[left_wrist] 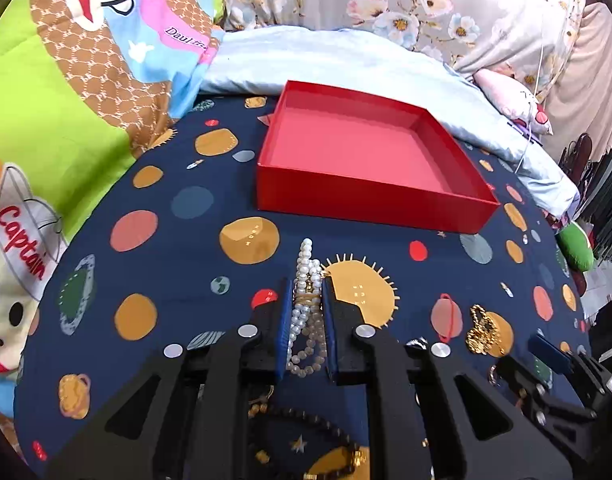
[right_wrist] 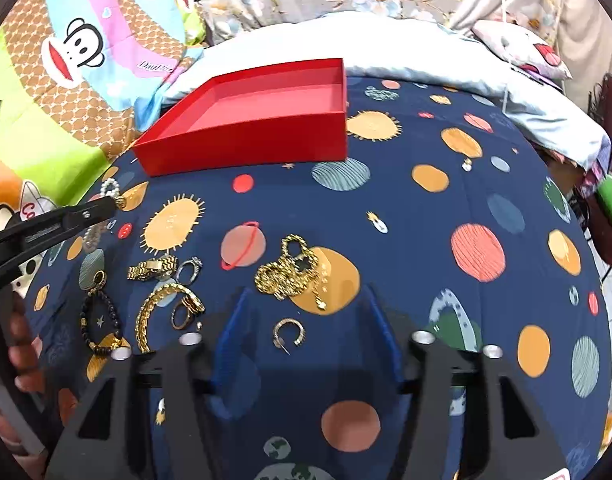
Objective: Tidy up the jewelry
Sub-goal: 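Lower the left tool onto the white pearl bracelet and close it, then grasp the gold chain necklace with the right tool while the left holds the pearls, then carry the pearl bracelet and gold chain over the red tray with both tools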
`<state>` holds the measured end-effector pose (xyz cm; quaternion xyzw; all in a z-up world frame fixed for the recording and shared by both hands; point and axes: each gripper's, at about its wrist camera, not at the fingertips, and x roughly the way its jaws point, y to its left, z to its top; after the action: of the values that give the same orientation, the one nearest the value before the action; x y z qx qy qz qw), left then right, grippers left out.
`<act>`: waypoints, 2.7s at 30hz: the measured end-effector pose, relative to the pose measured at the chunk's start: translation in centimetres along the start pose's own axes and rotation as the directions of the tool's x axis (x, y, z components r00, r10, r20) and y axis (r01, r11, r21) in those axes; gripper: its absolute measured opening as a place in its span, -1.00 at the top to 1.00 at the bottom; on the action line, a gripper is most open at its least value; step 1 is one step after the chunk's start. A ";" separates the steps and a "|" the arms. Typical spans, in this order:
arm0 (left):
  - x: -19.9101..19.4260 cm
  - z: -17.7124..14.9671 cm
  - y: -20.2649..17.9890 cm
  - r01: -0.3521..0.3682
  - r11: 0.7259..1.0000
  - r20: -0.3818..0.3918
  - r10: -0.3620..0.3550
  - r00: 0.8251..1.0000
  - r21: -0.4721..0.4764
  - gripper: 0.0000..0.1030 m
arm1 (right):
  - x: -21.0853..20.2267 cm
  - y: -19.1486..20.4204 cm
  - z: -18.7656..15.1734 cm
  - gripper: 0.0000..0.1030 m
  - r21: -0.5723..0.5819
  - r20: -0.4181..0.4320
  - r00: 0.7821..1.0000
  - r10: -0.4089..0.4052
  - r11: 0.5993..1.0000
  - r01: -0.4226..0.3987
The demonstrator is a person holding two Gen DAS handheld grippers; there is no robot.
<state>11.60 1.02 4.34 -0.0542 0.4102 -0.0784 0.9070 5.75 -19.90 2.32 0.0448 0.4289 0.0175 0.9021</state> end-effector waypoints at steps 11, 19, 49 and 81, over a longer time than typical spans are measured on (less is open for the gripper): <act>-0.3 -1.2 1.3 0.021 0.999 -0.029 -0.022 0.999 -0.035 0.73 | 1.9 0.1 1.4 0.58 0.014 -0.033 0.998 0.049 0.999 -0.049; 0.2 -1.2 1.3 0.026 0.999 -0.033 -0.028 0.999 -0.035 0.73 | 4.1 -0.5 3.1 0.73 0.026 -0.053 0.998 0.034 0.999 -0.033; 2.8 -1.6 1.8 0.040 0.996 -0.099 -0.047 0.994 -0.077 0.76 | 2.3 -1.0 3.8 0.94 0.045 0.014 0.997 0.075 0.996 -0.076; -9.0 7.7 -1.8 0.150 0.987 0.161 -0.157 0.974 0.056 0.76 | -11.9 -1.1 12.6 0.94 -0.014 0.326 0.925 0.194 0.980 -0.201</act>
<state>11.31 1.16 16.35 -0.0722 0.3265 -0.1525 0.9300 8.00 -22.65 19.29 0.0990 0.2675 0.0963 0.9536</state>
